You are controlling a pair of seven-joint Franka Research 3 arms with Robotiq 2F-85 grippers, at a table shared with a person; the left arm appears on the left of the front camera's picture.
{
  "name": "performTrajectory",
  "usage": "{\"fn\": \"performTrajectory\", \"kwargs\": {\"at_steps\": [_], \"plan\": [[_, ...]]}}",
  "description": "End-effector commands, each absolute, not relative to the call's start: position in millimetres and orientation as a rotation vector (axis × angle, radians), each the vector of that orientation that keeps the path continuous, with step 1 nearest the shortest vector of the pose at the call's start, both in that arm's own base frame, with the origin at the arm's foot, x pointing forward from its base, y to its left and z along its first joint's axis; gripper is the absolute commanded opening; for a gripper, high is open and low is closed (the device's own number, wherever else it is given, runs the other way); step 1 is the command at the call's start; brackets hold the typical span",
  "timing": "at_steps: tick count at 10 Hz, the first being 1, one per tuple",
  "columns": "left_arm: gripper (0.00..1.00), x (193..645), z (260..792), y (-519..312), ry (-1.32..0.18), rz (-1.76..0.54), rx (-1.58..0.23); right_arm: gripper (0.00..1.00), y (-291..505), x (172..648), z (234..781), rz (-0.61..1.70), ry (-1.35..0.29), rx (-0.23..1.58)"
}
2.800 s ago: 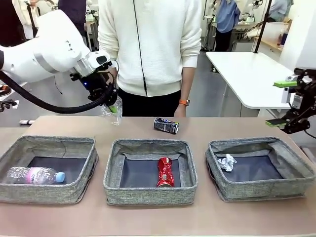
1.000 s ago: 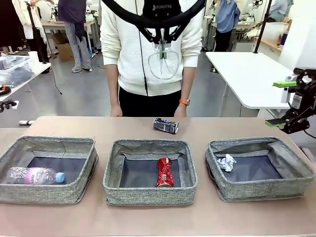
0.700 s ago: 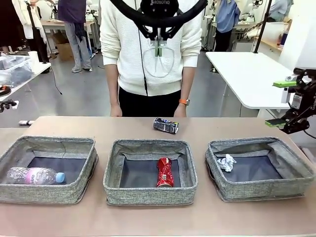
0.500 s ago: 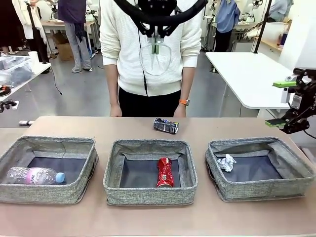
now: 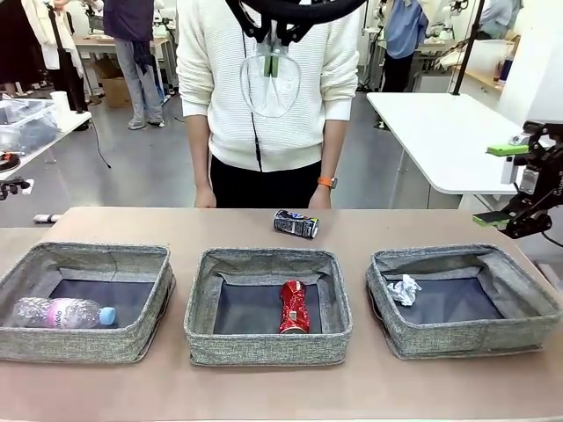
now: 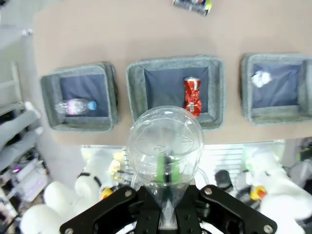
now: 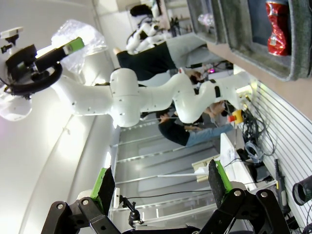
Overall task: Sort the waste into the appropriate baskets.
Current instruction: Pick up the waste item pointed out by the person.
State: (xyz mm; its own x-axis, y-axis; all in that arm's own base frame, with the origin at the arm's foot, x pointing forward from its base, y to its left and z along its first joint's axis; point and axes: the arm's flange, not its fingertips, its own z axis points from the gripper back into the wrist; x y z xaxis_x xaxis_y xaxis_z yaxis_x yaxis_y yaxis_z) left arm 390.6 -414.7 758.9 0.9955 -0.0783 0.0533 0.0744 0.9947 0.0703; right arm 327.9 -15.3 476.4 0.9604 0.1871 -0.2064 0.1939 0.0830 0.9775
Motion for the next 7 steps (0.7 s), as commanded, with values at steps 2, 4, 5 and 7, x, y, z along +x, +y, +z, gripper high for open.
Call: {"fn": "performTrajectory", "kwargs": {"at_steps": [2,4,5,7], "plan": [[0.01,391.7,756.5,-415.3,-0.062,-0.047,0.072,1.0,-14.9,328.2,482.4,-0.022,0.326,1.501],[0.01,391.7,756.5,-415.3,-0.062,-0.047,0.072,1.0,-14.9,328.2,482.4,-0.022,0.326,1.501],[0.01,391.7,756.5,-415.3,-0.062,-0.047,0.072,1.0,-14.9,328.2,482.4,-0.022,0.326,1.501],[0.01,391.7,756.5,-415.3,-0.062,-0.047,0.072,1.0,-14.9,328.2,482.4,-0.022,0.326,1.501]]}}
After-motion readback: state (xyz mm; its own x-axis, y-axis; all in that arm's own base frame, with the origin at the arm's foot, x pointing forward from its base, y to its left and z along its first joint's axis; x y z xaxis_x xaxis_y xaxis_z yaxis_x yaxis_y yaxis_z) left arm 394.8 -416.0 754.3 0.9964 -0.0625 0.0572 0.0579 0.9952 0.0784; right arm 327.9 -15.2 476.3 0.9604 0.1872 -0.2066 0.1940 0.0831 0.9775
